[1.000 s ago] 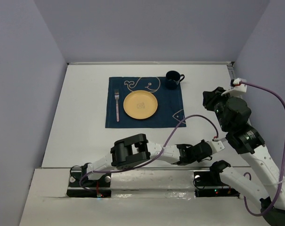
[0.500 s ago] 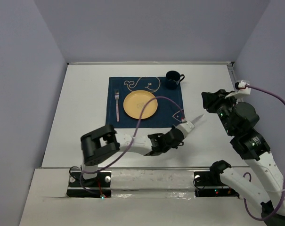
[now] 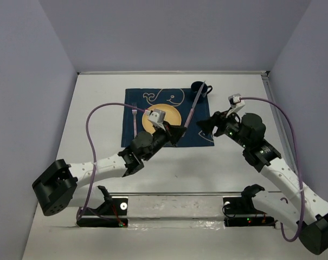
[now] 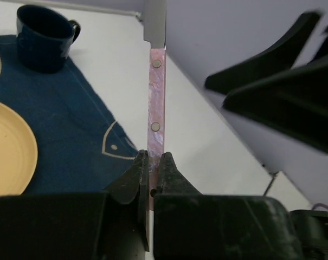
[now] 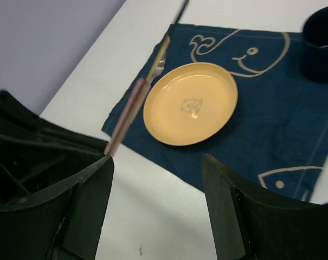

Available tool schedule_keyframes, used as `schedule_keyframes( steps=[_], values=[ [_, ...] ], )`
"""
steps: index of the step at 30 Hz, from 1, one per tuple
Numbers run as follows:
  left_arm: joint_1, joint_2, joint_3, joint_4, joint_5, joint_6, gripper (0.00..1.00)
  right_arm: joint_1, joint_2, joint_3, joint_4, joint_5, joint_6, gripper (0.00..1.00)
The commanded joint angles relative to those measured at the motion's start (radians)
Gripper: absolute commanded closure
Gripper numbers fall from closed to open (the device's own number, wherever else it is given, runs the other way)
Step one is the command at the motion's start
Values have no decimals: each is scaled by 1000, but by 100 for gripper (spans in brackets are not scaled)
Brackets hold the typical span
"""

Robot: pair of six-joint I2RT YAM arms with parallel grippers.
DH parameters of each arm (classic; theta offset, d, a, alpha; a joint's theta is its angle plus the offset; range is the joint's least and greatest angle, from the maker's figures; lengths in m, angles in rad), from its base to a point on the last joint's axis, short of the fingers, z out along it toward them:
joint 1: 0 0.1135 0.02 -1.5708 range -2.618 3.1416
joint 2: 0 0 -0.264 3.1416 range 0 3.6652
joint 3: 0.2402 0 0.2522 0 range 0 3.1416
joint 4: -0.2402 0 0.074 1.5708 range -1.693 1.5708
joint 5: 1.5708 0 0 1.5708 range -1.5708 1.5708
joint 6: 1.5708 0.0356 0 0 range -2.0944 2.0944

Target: Set the dinner table for one person

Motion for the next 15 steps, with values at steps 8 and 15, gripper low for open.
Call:
schedule_keyframes(
  steps=[8,15],
  values=[
    [107,-163,-96,370,293,-228,100,-5,140,-88,508,-407,123,32],
    [153,-181,-131,424,333,-311,100,-5,128,-114,607,-526,129,35]
  ],
)
